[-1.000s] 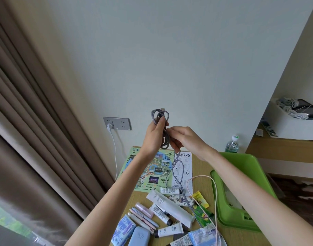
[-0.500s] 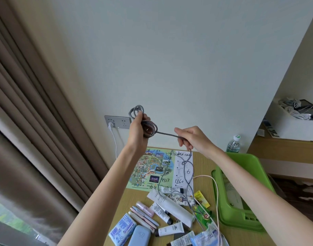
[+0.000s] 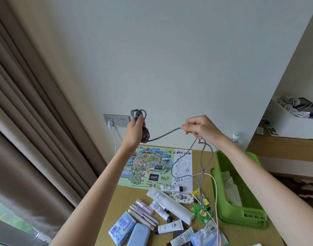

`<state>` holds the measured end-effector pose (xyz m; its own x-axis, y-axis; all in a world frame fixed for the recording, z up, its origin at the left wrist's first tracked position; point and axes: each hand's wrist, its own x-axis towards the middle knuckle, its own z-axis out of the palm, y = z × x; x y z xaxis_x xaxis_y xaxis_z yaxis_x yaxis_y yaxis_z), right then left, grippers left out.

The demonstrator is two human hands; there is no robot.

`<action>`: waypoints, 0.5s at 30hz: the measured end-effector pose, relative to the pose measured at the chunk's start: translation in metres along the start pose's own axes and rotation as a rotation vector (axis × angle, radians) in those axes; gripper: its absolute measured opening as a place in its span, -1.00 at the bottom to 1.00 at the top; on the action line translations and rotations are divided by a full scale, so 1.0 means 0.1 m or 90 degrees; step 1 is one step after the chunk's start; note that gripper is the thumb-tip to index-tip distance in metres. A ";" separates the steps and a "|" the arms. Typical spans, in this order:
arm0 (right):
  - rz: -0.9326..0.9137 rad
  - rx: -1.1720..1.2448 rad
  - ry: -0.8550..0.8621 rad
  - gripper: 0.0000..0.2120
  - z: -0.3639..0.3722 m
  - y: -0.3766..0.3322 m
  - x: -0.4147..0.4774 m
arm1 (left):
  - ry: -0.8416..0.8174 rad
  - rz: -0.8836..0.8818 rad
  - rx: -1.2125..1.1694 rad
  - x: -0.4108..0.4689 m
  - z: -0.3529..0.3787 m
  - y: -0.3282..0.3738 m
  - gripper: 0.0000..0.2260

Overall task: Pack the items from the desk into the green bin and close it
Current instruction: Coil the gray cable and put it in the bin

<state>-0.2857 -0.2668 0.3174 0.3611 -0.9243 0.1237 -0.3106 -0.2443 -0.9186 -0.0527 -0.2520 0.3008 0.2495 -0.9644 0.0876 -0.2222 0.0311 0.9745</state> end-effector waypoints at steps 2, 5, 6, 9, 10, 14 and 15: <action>0.004 0.020 -0.006 -0.76 -0.04 -0.02 -0.01 | -0.020 0.036 0.079 0.00 0.02 -0.02 -0.75; -0.004 0.039 0.000 -0.81 -0.06 -0.04 -0.03 | -0.082 0.063 0.182 0.01 0.06 -0.02 -0.71; -0.010 0.033 0.004 -0.82 -0.06 -0.05 -0.03 | -0.115 0.068 0.206 0.00 0.08 -0.01 -0.70; -0.034 0.037 0.000 -0.84 -0.03 -0.11 -0.03 | -0.214 0.095 0.237 -0.08 0.17 0.03 -0.66; -0.045 0.040 -0.003 -0.84 -0.02 -0.13 -0.03 | -0.242 0.106 0.236 -0.11 0.20 0.05 -0.63; -0.076 0.011 0.001 -0.85 0.04 -0.19 -0.02 | -0.364 0.124 0.199 -0.24 0.32 0.16 -0.55; -0.080 0.008 0.003 -0.85 0.04 -0.20 -0.02 | -0.393 0.124 0.189 -0.27 0.35 0.17 -0.59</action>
<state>-0.2768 -0.2589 0.3335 0.3921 -0.8881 0.2400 -0.2522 -0.3547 -0.9003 -0.0961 -0.2346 0.3080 -0.3808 -0.9240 0.0360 -0.4782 0.2301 0.8475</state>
